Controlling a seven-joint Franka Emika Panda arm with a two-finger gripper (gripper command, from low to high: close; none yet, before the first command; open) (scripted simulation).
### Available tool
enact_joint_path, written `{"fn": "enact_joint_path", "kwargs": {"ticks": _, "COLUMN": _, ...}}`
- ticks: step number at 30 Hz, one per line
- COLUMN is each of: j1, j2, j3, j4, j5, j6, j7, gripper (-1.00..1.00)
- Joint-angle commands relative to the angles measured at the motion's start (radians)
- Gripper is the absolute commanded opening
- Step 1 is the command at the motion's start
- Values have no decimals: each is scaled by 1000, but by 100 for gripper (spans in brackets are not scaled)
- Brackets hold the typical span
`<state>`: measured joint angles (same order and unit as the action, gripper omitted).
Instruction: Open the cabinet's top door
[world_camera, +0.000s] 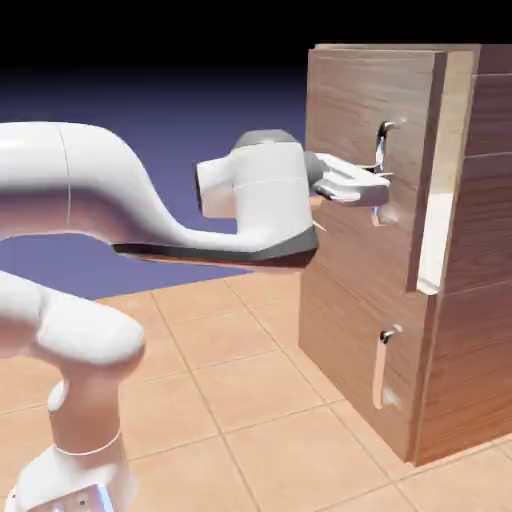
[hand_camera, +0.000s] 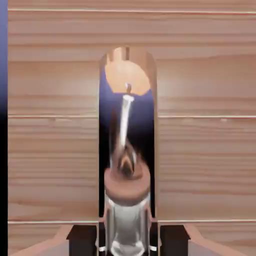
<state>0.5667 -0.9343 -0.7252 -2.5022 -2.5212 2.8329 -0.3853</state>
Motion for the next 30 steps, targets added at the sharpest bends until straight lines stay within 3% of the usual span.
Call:
{"fn": "enact_joint_path", "kwargs": {"ticks": 1, "j1": -36, "j2": -10, "j3": 32, "j4": -25, "j5": 30, "j6": -11, "j7": -10, "gripper": -100}}
{"fn": "enact_joint_path", "kwargs": {"ticks": 15, "j1": -431, "j2": -274, "j3": 492, "j4": -340, "j5": 597, "j6": -175, "j7": -248, "gripper": -100}}
{"fn": "enact_joint_path", "kwargs": {"ticks": 30, "j1": -397, "j2": -539, "j3": 955, "j4": -465, "j5": 1241, "j6": -558, "j7": -495, "gripper": -100}}
